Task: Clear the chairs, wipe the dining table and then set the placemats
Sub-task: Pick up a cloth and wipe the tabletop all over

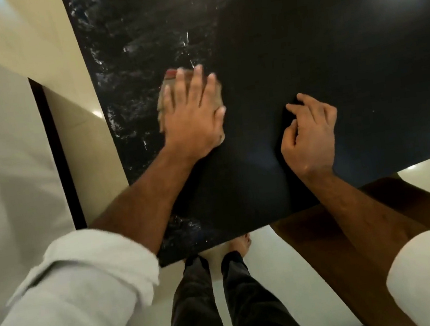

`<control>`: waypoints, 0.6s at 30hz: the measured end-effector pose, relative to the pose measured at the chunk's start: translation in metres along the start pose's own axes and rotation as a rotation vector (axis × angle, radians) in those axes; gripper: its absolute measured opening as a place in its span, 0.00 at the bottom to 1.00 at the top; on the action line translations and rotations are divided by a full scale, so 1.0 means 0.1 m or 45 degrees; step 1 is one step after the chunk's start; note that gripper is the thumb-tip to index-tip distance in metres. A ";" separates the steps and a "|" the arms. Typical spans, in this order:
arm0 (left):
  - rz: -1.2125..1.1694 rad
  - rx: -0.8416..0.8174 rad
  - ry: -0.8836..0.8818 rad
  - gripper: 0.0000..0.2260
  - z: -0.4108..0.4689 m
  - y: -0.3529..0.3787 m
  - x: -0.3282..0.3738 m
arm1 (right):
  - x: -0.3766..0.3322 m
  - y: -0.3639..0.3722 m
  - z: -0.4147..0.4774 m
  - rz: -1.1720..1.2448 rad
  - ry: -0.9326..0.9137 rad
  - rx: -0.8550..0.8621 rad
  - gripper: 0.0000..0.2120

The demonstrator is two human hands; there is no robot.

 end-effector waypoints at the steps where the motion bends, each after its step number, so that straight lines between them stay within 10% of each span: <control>1: 0.000 -0.001 0.019 0.34 0.24 -0.03 0.11 | 0.01 0.00 0.00 0.000 -0.002 -0.001 0.20; 8: 0.020 -0.028 0.371 0.33 -0.30 0.05 0.62 | 0.05 -0.02 0.00 0.041 0.016 -0.028 0.19; 18: 0.008 0.051 0.060 0.30 0.84 -0.08 -0.03 | 0.07 0.00 0.03 0.056 0.040 -0.064 0.20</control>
Point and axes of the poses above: each hand's wrist, its own z-axis towards the middle knuckle, its own y-axis out of the palm, x = y × z, the point moved 4 cm from there along z, towards the middle knuckle, and after that the axes turned 1 degree about z, right-handed, at the moved point
